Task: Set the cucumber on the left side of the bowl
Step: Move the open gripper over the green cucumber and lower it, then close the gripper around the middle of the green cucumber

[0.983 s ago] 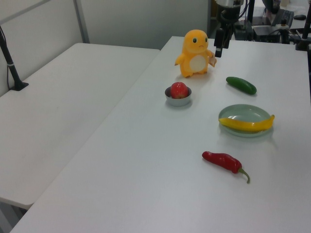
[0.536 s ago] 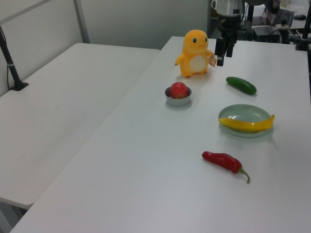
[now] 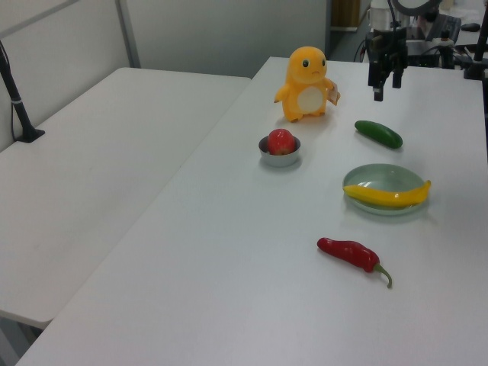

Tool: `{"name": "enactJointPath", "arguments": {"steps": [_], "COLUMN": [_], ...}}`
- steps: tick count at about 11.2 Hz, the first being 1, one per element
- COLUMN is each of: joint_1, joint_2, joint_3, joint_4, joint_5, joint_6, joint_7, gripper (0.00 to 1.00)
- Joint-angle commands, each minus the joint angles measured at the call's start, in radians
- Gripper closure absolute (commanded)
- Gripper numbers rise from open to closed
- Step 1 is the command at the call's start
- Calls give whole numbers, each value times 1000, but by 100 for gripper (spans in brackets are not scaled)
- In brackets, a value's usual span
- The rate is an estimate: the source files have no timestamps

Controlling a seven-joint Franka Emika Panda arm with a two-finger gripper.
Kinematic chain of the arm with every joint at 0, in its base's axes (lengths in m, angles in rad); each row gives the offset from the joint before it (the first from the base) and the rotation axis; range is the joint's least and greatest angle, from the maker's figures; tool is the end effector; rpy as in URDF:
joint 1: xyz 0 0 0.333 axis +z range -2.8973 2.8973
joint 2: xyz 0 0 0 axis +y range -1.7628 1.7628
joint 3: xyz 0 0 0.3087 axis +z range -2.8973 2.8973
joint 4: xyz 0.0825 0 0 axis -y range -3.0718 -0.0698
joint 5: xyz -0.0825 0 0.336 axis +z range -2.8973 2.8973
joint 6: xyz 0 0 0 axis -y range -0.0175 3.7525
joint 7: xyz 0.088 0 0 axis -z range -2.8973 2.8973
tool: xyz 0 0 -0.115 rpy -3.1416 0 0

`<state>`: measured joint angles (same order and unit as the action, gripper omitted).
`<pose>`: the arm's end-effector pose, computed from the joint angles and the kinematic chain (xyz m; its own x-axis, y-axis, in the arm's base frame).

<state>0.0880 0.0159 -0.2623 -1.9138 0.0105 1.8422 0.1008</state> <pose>0.5011 -0.0867 0.4776 0.9578 -0.2740 -0.0870 -0.2748 -0.9615 0.0031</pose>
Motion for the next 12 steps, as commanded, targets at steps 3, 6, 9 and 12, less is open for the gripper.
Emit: {"name": "enactJointPath", "arguments": {"steps": [3,6,9,12], "joint_1": [-33,-51,-66,-79], "joint_2": [13,78,122,180], "joint_3": [-87,-87,-87,-87], "joint_4": [-111,-113,-113,-111], "joint_5": [-26,-26,-33,-40], "joint_6": [222,325,354,394], "joint_7": [-73,-85,-99,-104], "gripper": [0,0,0,0]}}
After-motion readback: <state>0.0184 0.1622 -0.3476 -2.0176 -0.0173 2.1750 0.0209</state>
